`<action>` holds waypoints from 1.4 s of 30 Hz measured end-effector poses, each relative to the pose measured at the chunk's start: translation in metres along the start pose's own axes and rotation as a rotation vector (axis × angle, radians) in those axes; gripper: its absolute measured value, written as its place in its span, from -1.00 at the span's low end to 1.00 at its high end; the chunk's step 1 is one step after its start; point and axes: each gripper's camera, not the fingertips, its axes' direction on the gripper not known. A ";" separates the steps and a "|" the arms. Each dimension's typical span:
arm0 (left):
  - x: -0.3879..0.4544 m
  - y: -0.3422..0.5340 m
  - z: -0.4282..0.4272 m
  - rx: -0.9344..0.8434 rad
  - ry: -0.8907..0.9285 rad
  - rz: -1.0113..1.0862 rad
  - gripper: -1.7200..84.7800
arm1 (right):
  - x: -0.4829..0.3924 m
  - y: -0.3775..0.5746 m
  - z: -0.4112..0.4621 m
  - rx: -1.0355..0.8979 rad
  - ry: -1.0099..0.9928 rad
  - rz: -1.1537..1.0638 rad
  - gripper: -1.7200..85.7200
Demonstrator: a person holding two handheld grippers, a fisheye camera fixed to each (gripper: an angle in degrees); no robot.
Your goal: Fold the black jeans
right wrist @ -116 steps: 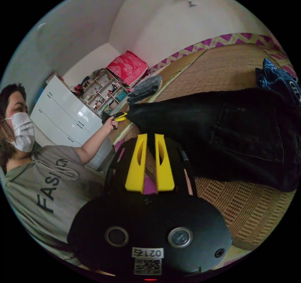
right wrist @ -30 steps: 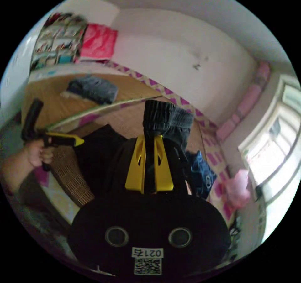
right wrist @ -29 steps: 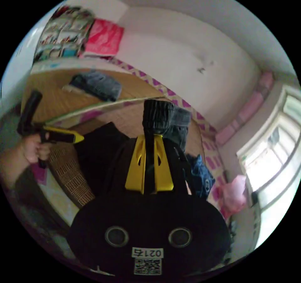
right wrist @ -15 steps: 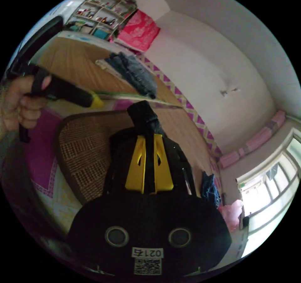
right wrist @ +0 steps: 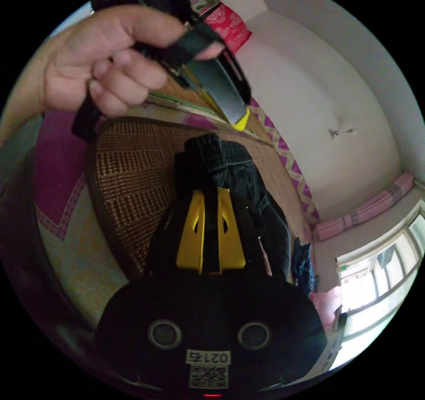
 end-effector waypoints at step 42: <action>-0.057 -0.158 0.050 -0.416 0.293 -0.263 -0.66 | 0.645 0.269 0.145 -0.149 -1.190 1.081 -0.67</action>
